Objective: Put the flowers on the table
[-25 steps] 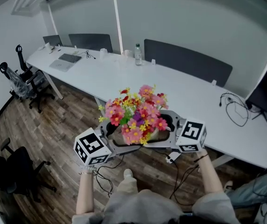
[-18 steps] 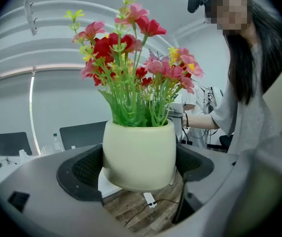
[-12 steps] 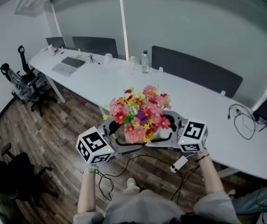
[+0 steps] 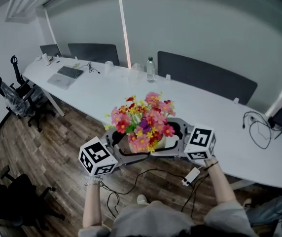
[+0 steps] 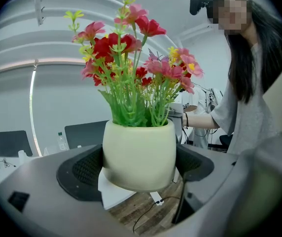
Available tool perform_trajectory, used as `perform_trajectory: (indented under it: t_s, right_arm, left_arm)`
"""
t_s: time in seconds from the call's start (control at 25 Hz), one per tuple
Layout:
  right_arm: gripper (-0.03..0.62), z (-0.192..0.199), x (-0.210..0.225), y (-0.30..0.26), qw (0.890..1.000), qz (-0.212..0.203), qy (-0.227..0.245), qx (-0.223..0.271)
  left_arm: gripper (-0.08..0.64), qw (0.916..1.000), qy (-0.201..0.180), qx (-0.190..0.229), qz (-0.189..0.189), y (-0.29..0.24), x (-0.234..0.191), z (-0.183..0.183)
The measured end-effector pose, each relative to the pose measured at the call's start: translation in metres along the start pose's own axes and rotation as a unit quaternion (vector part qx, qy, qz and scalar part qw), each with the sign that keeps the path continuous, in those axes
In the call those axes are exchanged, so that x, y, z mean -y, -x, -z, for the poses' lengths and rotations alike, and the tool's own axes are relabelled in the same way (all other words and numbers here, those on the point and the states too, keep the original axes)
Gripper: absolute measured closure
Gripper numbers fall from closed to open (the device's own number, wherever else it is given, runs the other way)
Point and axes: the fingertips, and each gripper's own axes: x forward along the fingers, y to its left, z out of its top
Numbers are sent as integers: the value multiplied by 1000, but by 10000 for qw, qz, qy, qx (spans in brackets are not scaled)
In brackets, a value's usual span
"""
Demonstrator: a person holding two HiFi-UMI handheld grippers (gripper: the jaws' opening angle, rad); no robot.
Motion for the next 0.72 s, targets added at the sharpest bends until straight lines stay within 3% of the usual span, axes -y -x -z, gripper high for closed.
perform_trajectory:
  t_s: [0.24,0.44,0.72]
  right_arm:
    - [142,3,20,-14,9999,33,110,30]
    - [142,-9,57,-54,9999,1,171,-26]
    - [142,-10,82,-80,9998,43,200,68]
  left_arm:
    - [110,9999,-106,32,-21,1,-24,6]
    - [110,9999,-145,-5,-81,18,-77,9]
    - [110,9998,-205,2,-68,28,-110,16]
